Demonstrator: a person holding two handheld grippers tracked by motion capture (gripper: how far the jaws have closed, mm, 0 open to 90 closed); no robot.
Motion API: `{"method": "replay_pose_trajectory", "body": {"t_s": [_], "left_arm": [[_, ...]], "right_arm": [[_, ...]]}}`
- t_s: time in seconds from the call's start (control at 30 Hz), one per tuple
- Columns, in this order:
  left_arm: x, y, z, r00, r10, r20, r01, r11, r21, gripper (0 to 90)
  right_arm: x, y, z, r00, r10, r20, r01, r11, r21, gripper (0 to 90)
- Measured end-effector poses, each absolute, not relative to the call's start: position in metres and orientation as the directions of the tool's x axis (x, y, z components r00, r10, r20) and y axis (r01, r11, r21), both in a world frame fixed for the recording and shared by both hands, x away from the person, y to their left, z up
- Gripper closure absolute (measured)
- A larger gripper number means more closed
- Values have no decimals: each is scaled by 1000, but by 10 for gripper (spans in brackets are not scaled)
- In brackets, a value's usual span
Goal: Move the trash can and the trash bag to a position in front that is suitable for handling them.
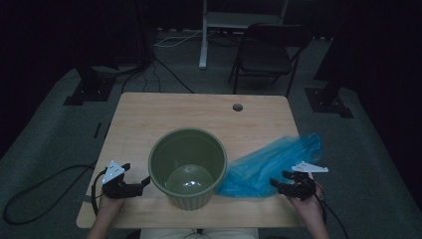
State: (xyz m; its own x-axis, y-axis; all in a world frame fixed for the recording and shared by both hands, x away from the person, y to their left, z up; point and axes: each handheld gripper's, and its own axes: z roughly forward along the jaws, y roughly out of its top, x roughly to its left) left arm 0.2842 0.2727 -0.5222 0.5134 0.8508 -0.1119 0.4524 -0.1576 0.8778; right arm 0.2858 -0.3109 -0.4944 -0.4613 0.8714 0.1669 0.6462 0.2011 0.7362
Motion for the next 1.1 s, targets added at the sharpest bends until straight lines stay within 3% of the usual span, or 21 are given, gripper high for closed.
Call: {"method": "replay_pose_trajectory", "body": {"t_s": [0.1,0.27,0.57,0.8,1.03,1.1], "left_arm": [[284,272,-521,515,850,-113,451,-157,878,2],[284,273,-521,509,853,-120,451,-146,881,2],[285,272,-523,512,851,-120,457,-151,877,2],[285,273,-523,508,853,-122,458,-147,877,2],[284,275,-522,508,853,-121,453,-145,879,2],[283,276,-522,507,854,-121,452,-144,880,2]], "right_arm": [[287,-339,-504,-273,952,140,676,86,732,247],[293,-354,-523,-133,978,163,709,-20,705,218],[319,-341,-541,-109,976,188,724,-52,688,233],[351,-309,-540,-147,989,15,716,96,691,461],[395,-277,-537,-232,973,25,713,152,685,754],[406,-271,-537,-267,963,45,714,166,680,890]]}}
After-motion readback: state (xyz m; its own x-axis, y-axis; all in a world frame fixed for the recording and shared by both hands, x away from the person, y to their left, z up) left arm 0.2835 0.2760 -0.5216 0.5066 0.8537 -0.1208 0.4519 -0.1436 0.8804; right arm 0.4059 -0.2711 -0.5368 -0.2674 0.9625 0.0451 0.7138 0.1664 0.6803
